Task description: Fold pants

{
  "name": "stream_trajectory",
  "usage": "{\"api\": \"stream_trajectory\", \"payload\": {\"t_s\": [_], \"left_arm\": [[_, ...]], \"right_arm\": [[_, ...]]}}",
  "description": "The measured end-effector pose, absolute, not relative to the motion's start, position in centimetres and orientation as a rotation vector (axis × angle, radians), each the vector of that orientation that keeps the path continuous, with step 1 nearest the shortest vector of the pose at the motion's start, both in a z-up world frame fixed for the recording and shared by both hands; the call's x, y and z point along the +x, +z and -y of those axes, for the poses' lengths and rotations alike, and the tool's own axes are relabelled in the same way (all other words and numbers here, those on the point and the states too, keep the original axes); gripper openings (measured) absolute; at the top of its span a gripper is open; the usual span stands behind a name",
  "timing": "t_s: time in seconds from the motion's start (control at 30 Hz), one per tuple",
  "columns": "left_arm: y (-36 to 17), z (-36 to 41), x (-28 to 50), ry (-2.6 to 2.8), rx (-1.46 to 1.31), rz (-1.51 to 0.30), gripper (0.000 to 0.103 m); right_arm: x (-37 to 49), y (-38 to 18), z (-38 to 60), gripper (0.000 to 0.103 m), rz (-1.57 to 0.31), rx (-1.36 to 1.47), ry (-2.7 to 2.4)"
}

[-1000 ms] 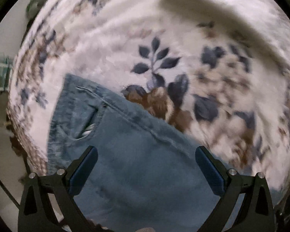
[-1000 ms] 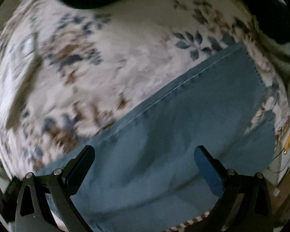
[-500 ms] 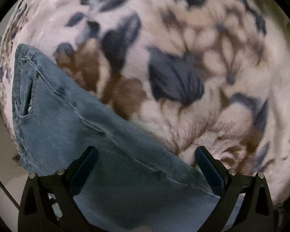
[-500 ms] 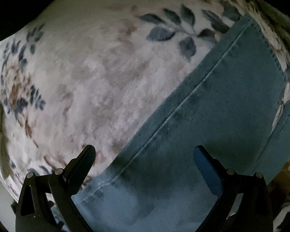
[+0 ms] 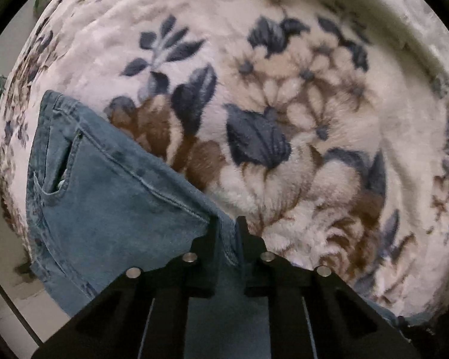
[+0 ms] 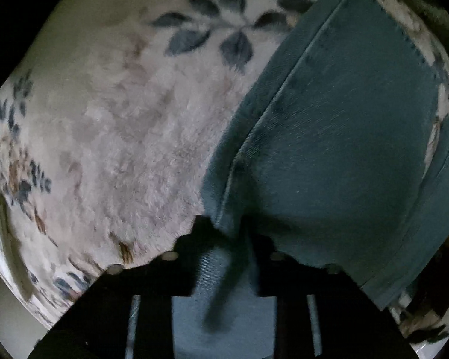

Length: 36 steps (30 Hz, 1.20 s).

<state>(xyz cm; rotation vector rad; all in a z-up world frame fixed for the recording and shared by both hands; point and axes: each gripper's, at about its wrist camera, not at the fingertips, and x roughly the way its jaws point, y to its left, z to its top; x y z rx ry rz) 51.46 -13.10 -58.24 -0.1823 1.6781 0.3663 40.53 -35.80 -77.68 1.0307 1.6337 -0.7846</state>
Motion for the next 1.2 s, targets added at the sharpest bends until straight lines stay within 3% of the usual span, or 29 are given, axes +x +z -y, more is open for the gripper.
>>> {"api": "stream_trajectory", "payload": {"t_s": [0.37,0.53,0.67,0.93,1.2], "left_arm": [[-47.5,9.6,42.4,0.25,-0.222,-1.519,0.006],[-47.8,4.1,34.6,0.258,-0.23,-1.464,0.006],[-51.0,2.1,28.0,0.324,-0.209,-1.436,0.002],[-56.5,-0.7,20.5,0.433,-0.255,-1.51,0.001],[-57.2,-1.7,22.9,0.378,-0.366,-1.447,0.004]], "right_arm": [[35.4,-67.7,30.4,0.013,-1.517,0.845,-0.65],[30.3,-64.7,33.5,0.013,-1.478,0.845,-0.566],[24.0,-62.3,33.6,0.012,-1.483,0.779,-0.516],[16.1,-65.9,31.2,0.012,-1.555,0.725,-0.478],[12.3,-73.8,30.4,0.012,-1.686,0.756,-0.489]]}}
